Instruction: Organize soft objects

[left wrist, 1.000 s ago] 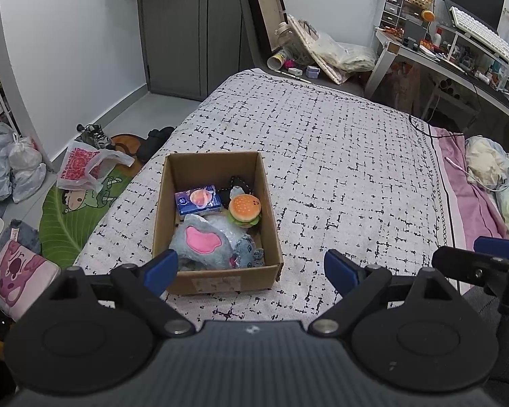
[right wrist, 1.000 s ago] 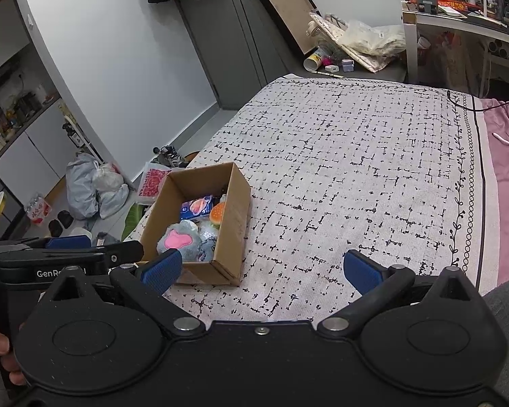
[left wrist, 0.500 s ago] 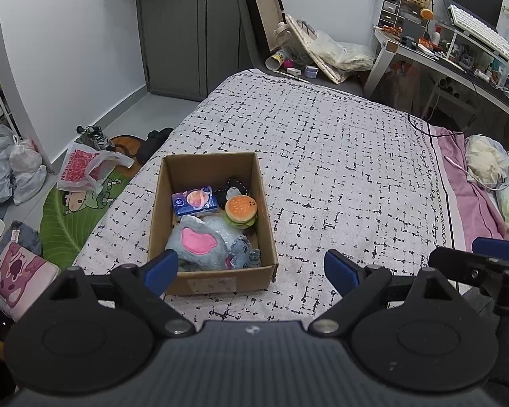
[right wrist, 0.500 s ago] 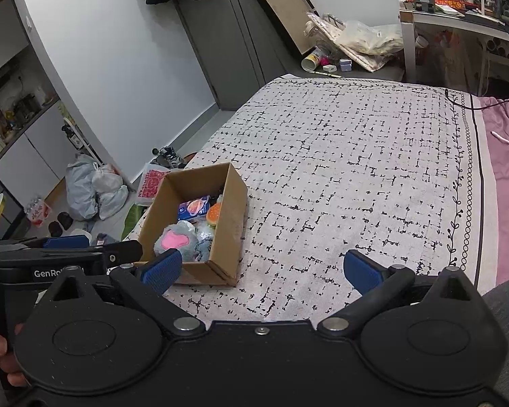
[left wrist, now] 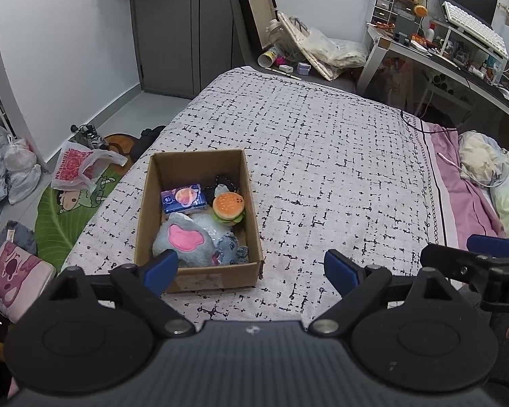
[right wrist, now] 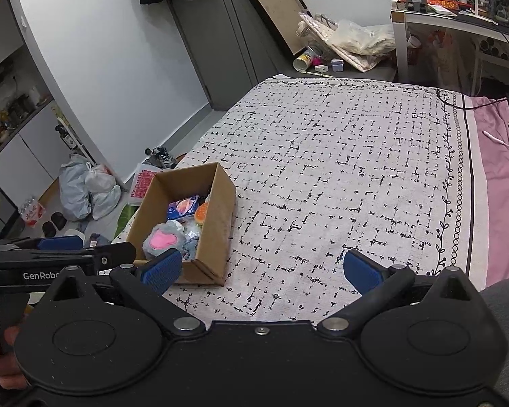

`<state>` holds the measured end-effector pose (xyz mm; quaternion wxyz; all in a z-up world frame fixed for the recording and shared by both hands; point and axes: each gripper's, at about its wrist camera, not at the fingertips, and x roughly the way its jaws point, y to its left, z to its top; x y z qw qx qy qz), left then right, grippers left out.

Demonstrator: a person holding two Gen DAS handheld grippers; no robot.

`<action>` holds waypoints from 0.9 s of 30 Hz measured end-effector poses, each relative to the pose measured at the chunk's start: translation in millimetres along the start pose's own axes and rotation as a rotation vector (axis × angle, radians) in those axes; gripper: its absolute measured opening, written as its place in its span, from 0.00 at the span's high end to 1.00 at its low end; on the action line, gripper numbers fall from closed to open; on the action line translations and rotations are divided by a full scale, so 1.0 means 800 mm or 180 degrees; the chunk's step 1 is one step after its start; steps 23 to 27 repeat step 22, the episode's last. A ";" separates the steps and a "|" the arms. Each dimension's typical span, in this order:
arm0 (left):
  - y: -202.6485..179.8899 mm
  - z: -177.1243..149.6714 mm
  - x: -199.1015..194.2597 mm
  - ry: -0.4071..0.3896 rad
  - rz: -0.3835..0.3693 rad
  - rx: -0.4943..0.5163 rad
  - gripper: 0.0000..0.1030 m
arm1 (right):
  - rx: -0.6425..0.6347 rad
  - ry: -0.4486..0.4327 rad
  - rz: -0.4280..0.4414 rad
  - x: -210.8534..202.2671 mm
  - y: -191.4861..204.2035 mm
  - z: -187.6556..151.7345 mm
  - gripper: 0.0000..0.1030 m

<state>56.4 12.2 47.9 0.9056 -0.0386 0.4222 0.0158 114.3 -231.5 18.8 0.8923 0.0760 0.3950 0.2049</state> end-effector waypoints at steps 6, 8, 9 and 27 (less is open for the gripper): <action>-0.002 -0.002 -0.001 0.0016 0.0002 0.0003 0.11 | -0.0018 -0.0020 -0.0001 -0.002 -0.003 0.001 0.00; -0.004 -0.003 -0.002 0.0018 0.0005 0.0013 0.11 | -0.0027 -0.0030 -0.0003 -0.002 -0.003 0.001 0.00; -0.004 -0.004 -0.003 0.0017 0.0024 0.0013 0.11 | -0.0033 -0.0034 -0.0009 -0.002 -0.003 0.001 0.00; 0.000 -0.006 -0.002 -0.0034 -0.0057 0.0034 0.11 | -0.0070 -0.0027 -0.0021 0.003 0.007 0.001 0.00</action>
